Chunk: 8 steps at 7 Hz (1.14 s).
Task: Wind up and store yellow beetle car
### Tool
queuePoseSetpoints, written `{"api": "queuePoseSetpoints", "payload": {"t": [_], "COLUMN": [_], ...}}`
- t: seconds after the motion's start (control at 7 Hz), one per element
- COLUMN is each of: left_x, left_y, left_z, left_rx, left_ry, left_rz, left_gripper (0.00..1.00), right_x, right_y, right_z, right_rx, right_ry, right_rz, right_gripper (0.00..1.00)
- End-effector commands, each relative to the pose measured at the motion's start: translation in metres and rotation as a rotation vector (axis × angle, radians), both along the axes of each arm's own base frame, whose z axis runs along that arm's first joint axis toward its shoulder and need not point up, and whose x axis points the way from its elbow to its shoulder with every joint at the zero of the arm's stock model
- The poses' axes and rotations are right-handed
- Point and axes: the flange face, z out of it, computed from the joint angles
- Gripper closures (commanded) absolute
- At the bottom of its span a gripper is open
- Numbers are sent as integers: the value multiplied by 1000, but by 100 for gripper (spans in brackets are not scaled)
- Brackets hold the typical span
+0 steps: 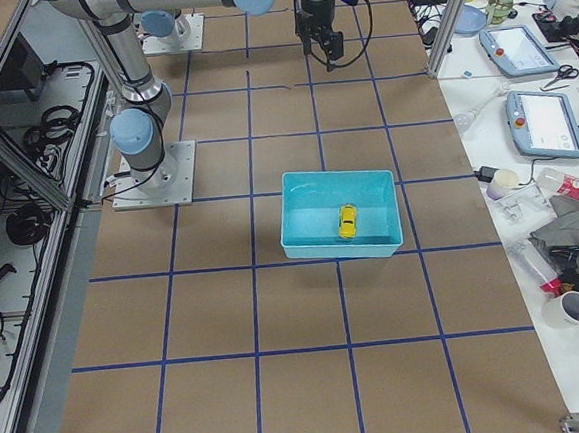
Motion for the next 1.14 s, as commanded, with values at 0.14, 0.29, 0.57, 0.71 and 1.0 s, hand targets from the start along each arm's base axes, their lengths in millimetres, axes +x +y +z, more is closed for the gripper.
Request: {"api": "queuePoseSetpoints", "payload": {"t": [0.14, 0.29, 0.57, 0.71, 1.0], "left_x": [0, 0, 0, 0, 1], "left_y": [0, 0, 0, 0, 0], "left_z": [0, 0, 0, 0, 0], "left_rx": [-1, 0, 0, 0, -1], "left_ry": [-1, -1, -1, -1, -1], "left_rz": [-1, 1, -1, -1, -4], "left_gripper": [0, 0, 0, 0, 0], "right_x": [85, 89, 90, 89, 89], "right_y": [19, 20, 19, 18, 17], "right_z": [12, 11, 9, 8, 6], "right_rx": [-14, -5, -6, -14, -15], "right_ry": [-56, -101, -111, -110, -108], "right_rz": [-372, -466, -520, -512, -509], "right_gripper": [0, 0, 0, 0, 0]}}
